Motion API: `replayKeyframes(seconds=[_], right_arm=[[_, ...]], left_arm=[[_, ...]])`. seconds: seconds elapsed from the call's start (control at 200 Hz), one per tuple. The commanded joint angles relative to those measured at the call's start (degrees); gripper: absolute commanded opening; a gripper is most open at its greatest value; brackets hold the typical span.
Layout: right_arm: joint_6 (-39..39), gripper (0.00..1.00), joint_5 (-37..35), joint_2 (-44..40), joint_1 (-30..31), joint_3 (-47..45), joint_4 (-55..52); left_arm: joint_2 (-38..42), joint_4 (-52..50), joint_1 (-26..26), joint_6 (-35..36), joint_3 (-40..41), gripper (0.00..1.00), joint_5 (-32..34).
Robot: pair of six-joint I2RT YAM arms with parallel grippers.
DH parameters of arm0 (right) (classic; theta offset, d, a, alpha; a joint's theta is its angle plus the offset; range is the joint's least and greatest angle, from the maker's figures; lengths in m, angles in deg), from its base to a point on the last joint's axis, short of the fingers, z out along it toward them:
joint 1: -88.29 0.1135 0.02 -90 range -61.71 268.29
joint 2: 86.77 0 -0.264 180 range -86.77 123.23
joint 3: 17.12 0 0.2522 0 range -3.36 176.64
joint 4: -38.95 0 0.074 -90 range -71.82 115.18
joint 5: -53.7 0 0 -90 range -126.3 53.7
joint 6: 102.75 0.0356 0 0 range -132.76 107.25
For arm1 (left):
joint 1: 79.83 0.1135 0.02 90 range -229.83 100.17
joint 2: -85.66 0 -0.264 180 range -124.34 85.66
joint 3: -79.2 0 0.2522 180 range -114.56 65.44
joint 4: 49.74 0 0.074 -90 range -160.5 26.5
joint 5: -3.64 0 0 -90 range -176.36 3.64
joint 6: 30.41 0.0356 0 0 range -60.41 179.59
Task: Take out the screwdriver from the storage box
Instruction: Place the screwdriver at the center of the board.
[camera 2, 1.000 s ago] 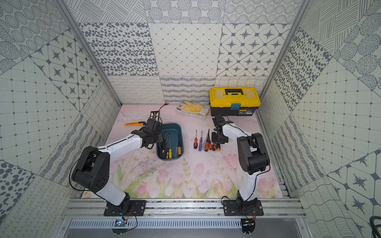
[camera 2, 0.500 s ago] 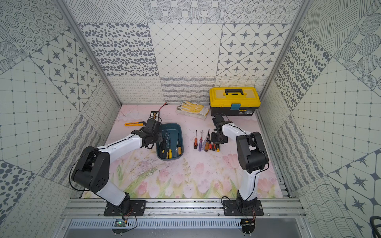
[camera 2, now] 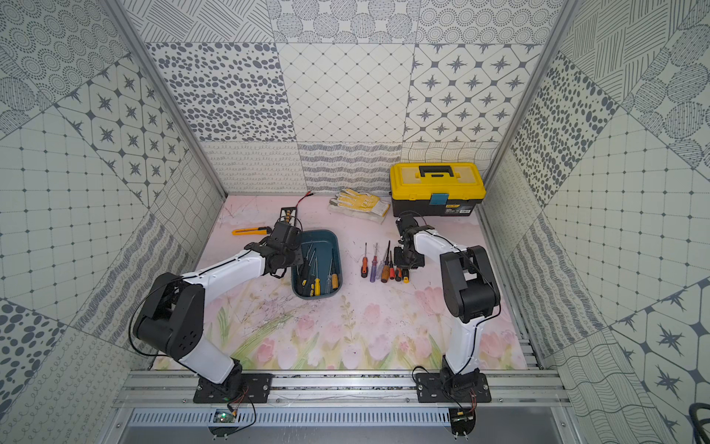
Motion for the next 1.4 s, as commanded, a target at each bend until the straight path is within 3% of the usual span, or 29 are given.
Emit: replayKeyframes(seconds=[0.0,0.936,1.396], right_arm=[[1.0,0.22,-0.4,1.8,-0.1,0.6,1.4],[2.4,0.4,-1.0,-3.6,-0.2,0.5,0.5],[1.9,0.51,1.1,-11.8,0.0,0.6,1.2]], left_arm=[[-0.1,3.5,0.2,0.1,-0.9,0.0,0.1],[-0.4,3.3,0.2,0.3,-1.5,0.0,-0.1],[0.0,3.5,0.2,0.1,-1.2,0.0,-0.4]])
